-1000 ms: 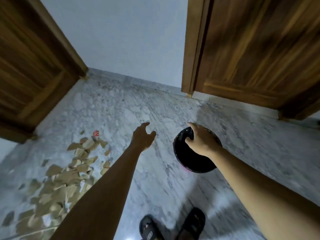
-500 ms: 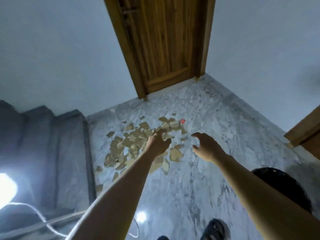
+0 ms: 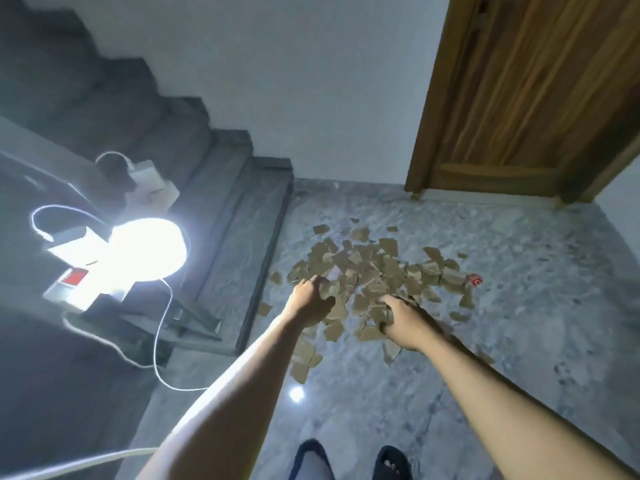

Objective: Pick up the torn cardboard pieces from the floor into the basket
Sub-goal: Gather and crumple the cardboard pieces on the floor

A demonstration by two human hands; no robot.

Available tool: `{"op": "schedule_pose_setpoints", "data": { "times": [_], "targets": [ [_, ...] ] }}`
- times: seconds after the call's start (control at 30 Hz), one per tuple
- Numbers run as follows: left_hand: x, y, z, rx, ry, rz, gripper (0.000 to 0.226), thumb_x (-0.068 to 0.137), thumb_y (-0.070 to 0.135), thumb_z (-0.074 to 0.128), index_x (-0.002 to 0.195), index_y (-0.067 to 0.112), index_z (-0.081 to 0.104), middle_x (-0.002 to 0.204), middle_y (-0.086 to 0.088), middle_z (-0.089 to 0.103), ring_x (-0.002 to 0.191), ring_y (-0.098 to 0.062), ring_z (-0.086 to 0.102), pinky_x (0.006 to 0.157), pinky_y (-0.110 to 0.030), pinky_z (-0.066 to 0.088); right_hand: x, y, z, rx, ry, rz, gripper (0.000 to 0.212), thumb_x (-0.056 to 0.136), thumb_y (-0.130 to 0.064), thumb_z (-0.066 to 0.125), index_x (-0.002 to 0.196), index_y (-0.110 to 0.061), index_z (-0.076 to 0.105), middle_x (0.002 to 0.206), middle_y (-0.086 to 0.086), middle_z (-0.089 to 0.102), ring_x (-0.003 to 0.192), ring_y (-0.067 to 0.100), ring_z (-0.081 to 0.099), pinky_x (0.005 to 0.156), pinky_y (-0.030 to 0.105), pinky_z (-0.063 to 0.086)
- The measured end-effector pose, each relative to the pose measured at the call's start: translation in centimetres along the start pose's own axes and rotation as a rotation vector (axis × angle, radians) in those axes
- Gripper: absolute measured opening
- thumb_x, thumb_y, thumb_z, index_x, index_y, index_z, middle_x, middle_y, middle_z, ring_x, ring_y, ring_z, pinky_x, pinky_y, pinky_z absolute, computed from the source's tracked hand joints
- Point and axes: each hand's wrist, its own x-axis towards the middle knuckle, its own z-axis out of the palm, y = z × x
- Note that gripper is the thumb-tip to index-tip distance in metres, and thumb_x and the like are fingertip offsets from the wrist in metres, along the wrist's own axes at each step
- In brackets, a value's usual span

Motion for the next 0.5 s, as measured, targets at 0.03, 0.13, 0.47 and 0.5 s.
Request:
{"op": "schedule_pose_setpoints", "data": {
  "times": [0.03,0.13,0.47,0.5],
  "targets": [
    [0.5,-1.2,0.0,-0.014,-0.002,-0.025,0.05,0.088,0.032,0.063,0.135,0.021,0.053,0.138,-0.008,0.056,0.124,-0.026,0.053,0.101,-0.034,0.045,1.3,-0.4,0.6,-0.026,-0.031,-0.014,0.056,0.089,-0.027,0.06,0.143,-0.029,0.044,0.142,0.0,0.053,0.119,0.025,0.056,0.085,0.035,0.05],
    [2.9,-5.4,0.9,-0.022,-0.027,-0.076,0.051,0.088,0.03,0.063,0.137,0.02,0.051,0.139,-0.009,0.053,0.126,-0.027,0.051,0.101,-0.033,0.043,5.9,-1.1,2.9,-0.085,-0.108,-0.04,0.054,0.092,-0.031,0.059,0.143,-0.03,0.043,0.144,0.0,0.049,0.124,0.025,0.052,0.089,0.034,0.048],
    [13.7,-23.6,11.9,0.052,-0.033,-0.249,0.058,0.084,0.038,0.064,0.137,0.019,0.049,0.138,-0.013,0.051,0.123,-0.03,0.054,0.102,-0.036,0.046,23.0,1.2,19.5,-0.131,-0.218,-0.149,0.056,0.093,-0.028,0.062,0.145,-0.025,0.042,0.148,0.004,0.044,0.133,0.024,0.045,0.1,0.031,0.042],
    [14.9,-24.9,13.3,0.047,-0.031,-0.255,0.059,0.083,0.038,0.065,0.136,0.018,0.05,0.138,-0.013,0.052,0.123,-0.029,0.054,0.102,-0.036,0.046,24.4,1.8,21.3,-0.131,-0.217,-0.152,0.057,0.093,-0.028,0.063,0.146,-0.025,0.042,0.15,0.006,0.042,0.136,0.025,0.043,0.103,0.032,0.04]
  ]
}}
